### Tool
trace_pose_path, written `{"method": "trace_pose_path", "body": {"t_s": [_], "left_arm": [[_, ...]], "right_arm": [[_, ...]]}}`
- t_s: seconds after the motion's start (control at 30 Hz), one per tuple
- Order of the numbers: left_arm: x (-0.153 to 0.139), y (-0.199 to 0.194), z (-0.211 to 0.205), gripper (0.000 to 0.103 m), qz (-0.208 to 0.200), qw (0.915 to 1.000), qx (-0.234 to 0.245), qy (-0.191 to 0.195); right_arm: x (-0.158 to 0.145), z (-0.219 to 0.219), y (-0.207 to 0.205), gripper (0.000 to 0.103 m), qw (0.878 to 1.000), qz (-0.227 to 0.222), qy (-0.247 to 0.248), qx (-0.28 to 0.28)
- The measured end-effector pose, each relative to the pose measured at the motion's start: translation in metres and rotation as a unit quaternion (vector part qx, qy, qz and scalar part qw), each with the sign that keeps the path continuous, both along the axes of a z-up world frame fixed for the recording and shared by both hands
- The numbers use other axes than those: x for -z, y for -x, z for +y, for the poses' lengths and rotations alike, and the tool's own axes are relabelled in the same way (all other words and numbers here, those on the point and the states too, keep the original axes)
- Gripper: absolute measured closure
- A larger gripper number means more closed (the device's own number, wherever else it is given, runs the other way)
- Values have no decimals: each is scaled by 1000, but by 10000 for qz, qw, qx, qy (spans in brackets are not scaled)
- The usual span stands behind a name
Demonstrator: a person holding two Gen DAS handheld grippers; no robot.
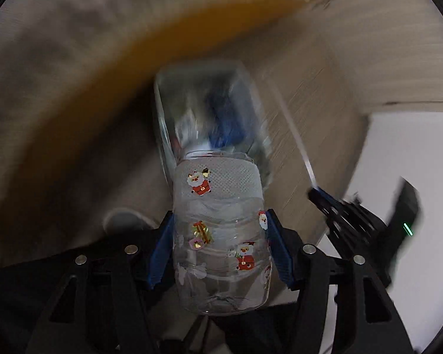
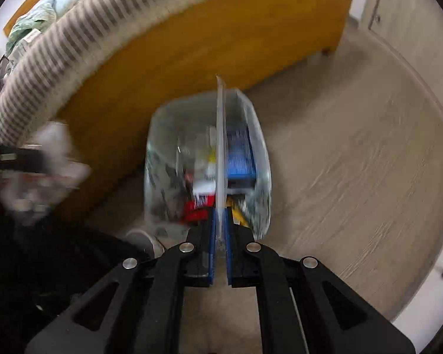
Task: Collect trash
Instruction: 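Carry the bottle to the bin and open the left tool, then move both tools back over the bed toward the cap and lid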
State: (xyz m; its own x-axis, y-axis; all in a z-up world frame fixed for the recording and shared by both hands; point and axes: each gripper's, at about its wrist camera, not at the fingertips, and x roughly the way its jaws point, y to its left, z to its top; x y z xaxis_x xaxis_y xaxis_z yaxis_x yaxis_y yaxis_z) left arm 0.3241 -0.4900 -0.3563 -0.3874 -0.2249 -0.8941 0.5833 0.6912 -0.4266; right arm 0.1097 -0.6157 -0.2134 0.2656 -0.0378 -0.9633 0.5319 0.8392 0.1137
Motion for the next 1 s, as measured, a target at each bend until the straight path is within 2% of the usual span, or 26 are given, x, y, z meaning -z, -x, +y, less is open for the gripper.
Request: {"method": "trace_pose_path", "body": {"t_s": [0.1,0.17,0.2,0.27,0.33,0.37,0.4,0.5,0.57,0.63,0.7,0.77,0.83,0.87,0.9,0.93,1.0], "left_arm": [[54,13,-41,44,85,9976,480,-484],[90,18,-54,44,45,9947,533,-873],[106,17,-59,41,-21,9943,419,-984],[121,12,-63,40,-212,9952,115,-943],[138,8,-61,22,-218,9939,-48,-1081],[145,6,-57,17,-158,9928,-134,-1177],[148,7,-49,17,-116,9926,-209,-1193],[139,-4,-30,17,-71,9927,-421,-1125],[116,-15,-18,17,-161,9931,-612,-987],[89,-20,-12,17,-427,9935,-653,-828],[56,-21,-4,17,-775,9938,-661,-454],[32,-24,8,16,-1036,9918,-718,-232],[14,-25,25,16,-1279,9883,-826,-91],[6,-27,33,16,-1368,9864,-903,-87],[4,-27,39,16,-1376,9857,-972,-55],[3,-29,47,16,-1313,9855,-1079,-6],[5,-34,61,16,-1137,9840,-1369,0]], "right_arm": [[18,0,6,97,9998,4,-195,106],[28,-5,10,97,9995,14,-263,175],[33,-11,9,97,9992,20,-329,221],[43,-16,13,97,9986,37,-431,298],[56,-19,11,97,9982,79,-503,302],[64,-20,7,97,9980,110,-560,272],[68,-20,3,97,9978,145,-608,239],[86,-17,-11,97,9965,202,-798,152],[98,-16,-24,97,9951,265,-940,147],[118,-18,-41,97,9941,412,-983,207],[136,-19,-55,97,9925,598,-1031,266],[159,-17,-72,97,9894,949,-1092,94],[170,-15,-80,96,9869,1133,-1145,-46],[170,-14,-82,84,9868,1155,-1134,-66],[170,-15,-82,53,9869,1180,-1096,-48],[165,-16,-80,42,9887,1122,-999,26],[152,-18,-74,39,9915,944,-880,142]]}}
